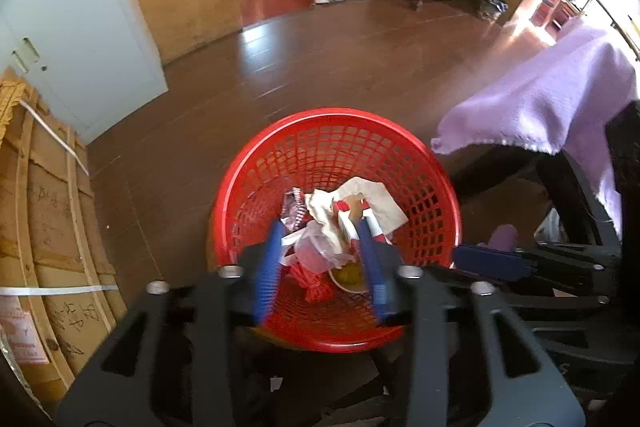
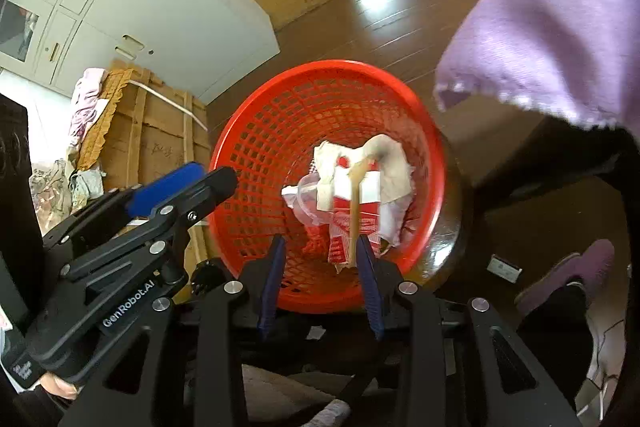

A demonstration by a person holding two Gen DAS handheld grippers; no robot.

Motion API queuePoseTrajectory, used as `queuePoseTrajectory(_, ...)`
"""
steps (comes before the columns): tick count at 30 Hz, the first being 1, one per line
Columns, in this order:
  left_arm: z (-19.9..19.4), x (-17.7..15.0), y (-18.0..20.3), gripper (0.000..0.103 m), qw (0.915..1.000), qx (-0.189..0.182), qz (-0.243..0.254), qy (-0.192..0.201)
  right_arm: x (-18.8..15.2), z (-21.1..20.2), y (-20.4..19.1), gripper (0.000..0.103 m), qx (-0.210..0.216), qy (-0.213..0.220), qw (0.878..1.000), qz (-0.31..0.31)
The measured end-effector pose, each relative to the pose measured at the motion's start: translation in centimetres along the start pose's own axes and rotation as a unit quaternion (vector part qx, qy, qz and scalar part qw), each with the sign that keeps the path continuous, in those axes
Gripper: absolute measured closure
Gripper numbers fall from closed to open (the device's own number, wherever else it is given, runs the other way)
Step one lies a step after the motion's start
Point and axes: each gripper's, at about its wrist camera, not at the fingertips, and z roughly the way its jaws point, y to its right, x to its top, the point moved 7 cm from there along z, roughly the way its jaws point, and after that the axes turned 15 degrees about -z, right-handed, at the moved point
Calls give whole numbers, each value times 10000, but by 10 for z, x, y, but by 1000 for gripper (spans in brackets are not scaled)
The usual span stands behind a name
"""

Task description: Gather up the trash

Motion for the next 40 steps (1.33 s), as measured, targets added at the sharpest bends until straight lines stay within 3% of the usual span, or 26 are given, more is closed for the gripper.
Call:
queuePoseTrajectory(6, -8, 1, -7, 25, 9998, 175, -13, 115, -8, -7, 4, 57, -580, -12, 9980, -255)
queuePoseTrajectory(15, -17, 2, -3, 19, 9996, 228, 39, 143, -17, -9, -1, 47, -834, -50, 9954, -467)
queuePoseTrajectory(40, -31, 2, 10, 13, 9991, 333, 77, 234, -21, -23, -2, 42, -916, 81, 9949, -413)
